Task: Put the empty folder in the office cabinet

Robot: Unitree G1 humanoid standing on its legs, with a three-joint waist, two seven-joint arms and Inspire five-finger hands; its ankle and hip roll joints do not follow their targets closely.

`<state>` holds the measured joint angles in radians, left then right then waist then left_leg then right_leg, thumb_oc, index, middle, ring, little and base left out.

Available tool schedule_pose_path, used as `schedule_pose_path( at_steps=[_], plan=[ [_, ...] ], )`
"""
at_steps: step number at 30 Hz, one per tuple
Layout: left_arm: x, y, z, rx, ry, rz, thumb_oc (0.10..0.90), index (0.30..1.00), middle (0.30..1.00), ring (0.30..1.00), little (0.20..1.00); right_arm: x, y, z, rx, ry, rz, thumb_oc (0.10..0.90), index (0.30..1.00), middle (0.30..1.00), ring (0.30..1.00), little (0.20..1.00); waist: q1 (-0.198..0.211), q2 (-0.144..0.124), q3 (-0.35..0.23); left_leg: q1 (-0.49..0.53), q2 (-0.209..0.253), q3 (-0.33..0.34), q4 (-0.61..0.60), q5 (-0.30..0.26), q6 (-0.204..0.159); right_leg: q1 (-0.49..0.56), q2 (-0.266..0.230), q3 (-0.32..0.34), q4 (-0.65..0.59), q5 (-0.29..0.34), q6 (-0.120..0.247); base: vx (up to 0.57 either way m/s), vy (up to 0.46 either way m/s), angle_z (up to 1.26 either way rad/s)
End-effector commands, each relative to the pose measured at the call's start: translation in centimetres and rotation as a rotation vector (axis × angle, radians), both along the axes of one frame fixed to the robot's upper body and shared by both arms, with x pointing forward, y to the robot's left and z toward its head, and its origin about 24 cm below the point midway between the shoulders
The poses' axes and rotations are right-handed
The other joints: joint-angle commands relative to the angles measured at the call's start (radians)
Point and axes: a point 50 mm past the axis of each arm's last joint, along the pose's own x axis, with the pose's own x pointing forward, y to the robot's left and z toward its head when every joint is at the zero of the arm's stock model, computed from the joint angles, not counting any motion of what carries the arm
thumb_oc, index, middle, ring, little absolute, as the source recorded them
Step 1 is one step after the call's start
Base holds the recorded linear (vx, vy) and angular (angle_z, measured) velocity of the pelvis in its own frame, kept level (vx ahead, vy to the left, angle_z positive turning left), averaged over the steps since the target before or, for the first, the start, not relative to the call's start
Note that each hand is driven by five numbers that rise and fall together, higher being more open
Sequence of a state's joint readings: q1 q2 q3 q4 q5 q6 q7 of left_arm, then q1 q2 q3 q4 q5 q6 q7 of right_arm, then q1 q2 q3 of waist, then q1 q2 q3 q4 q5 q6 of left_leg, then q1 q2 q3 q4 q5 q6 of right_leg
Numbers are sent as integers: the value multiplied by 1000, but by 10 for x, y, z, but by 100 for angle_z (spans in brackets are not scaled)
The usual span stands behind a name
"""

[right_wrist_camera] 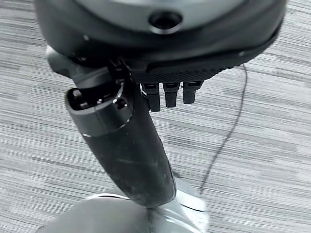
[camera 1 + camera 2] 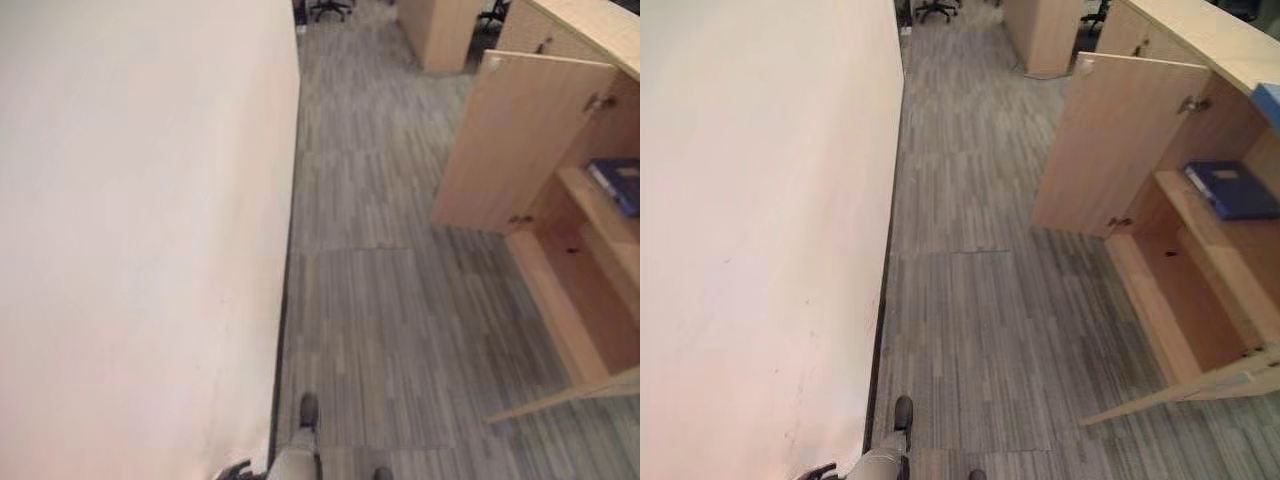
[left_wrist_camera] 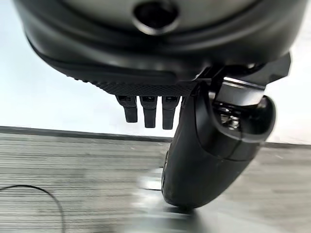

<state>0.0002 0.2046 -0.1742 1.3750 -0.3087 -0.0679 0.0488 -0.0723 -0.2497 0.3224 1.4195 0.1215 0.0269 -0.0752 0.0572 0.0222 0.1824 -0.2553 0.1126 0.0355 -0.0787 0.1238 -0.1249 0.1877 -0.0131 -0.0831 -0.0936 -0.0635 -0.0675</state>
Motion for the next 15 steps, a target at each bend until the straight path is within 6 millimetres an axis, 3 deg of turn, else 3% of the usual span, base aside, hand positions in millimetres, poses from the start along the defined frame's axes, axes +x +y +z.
schedule_pose_path(
  at_steps=[1,2,3,4,8,9,11,12,13,15],
  plan=[
    [-26,-4,-3,13,52,7,800,900,900,900,900,-8,-6,0,-19,16,9,800,900,900,900,900,23,2,-96,-41,-22,23,-9,105,50,102,-18,25,61,-145,120,588,325,-36],
    [-33,-2,-4,13,72,10,800,900,900,900,900,-13,-4,-1,-8,38,11,800,900,900,900,900,35,2,-127,-26,-31,34,-8,126,52,115,-52,26,64,-150,139,276,167,-52],
    [-33,-2,-4,14,72,10,800,900,900,900,900,-13,-4,-1,-8,38,11,800,900,900,900,900,35,2,-127,-26,-31,34,-8,126,52,115,-52,26,64,-150,139,585,358,-49],
    [-39,-1,-4,14,90,9,800,900,900,900,900,-18,-1,-2,10,57,12,800,900,900,900,900,51,-15,-157,-12,-60,34,11,107,67,117,-105,22,81,-127,178,313,191,-47],
    [-39,0,-4,12,94,2,800,900,900,900,900,-19,1,-3,17,65,23,800,900,900,900,900,58,-25,-169,-2,-89,45,40,77,89,99,-153,29,129,-76,205,282,215,-1],
    [-41,1,-3,11,99,-7,800,900,900,900,900,-17,3,-3,25,59,32,800,900,900,900,900,69,-36,-177,8,-134,57,69,33,123,76,-205,15,199,13,230,282,269,-6],
    [-43,3,-3,16,107,-9,800,900,900,900,900,-12,3,-3,29,40,28,800,900,900,900,900,72,-34,-184,20,-165,63,84,-1,148,30,-241,5,291,105,237,316,360,-23],
    [-45,6,-3,23,116,-6,800,900,900,900,900,-2,1,-1,27,7,21,800,900,900,900,900,72,-26,-177,52,-200,67,87,-34,179,-28,-287,-23,436,209,230,267,378,-28],
    [-45,8,-2,25,120,-7,800,900,900,900,900,5,1,1,27,-13,19,800,900,900,900,900,70,-15,-175,70,-209,65,86,-49,195,-53,-295,-36,500,242,214,200,301,-25],
    [-47,11,-1,34,126,-8,800,900,900,900,900,10,2,1,30,-33,21,800,900,900,900,900,68,-7,-167,98,-215,68,80,-66,207,-74,-307,-66,559,249,202,132,197,10]
  ],
)
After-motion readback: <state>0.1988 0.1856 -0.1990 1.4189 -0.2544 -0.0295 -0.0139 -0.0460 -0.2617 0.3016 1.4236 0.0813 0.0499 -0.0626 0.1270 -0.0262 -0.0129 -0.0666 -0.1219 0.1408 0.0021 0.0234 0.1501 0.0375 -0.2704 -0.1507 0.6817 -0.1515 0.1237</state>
